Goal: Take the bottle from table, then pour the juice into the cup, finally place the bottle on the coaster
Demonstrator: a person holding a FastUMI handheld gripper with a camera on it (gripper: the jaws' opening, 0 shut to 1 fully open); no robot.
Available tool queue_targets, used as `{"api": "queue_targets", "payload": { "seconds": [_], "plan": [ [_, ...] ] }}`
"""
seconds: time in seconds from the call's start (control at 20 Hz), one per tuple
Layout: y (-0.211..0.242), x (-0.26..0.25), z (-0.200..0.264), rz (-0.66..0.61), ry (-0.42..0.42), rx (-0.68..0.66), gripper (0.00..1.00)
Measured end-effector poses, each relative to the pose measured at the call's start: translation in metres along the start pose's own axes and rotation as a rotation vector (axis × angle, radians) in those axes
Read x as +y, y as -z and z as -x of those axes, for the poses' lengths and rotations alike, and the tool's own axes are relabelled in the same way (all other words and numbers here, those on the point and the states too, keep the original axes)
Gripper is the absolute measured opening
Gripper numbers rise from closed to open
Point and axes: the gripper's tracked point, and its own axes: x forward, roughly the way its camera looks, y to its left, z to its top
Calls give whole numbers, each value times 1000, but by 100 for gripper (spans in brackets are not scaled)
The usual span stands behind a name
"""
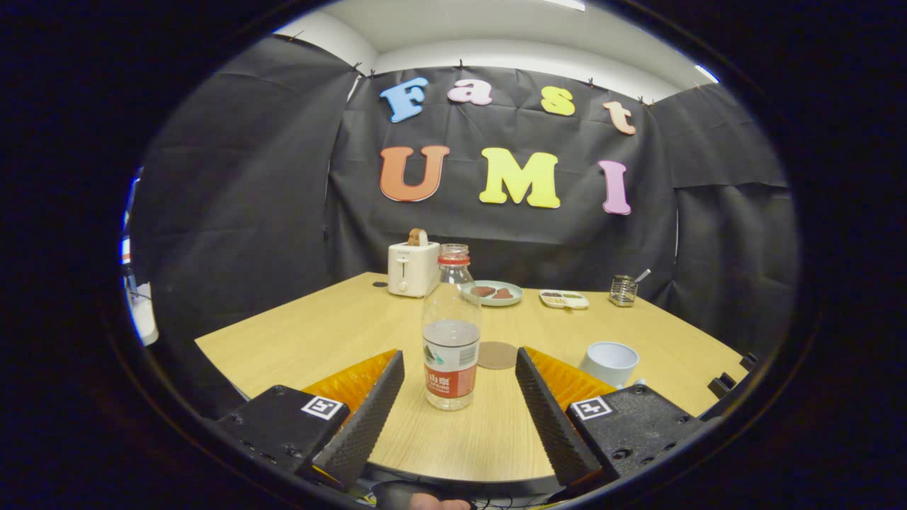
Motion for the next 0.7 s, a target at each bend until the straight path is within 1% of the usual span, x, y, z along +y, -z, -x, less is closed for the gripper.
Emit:
{"api": "queue_targets", "payload": {
  "seconds": [0.25, 0.5, 0.7],
  "plan": [
    [11, -7, -22, -8, 4, 21, 100],
    [26, 1, -51, -5, -37, 63, 100],
    [35, 2, -75, 11, -39, 99, 100]
  ]
}}
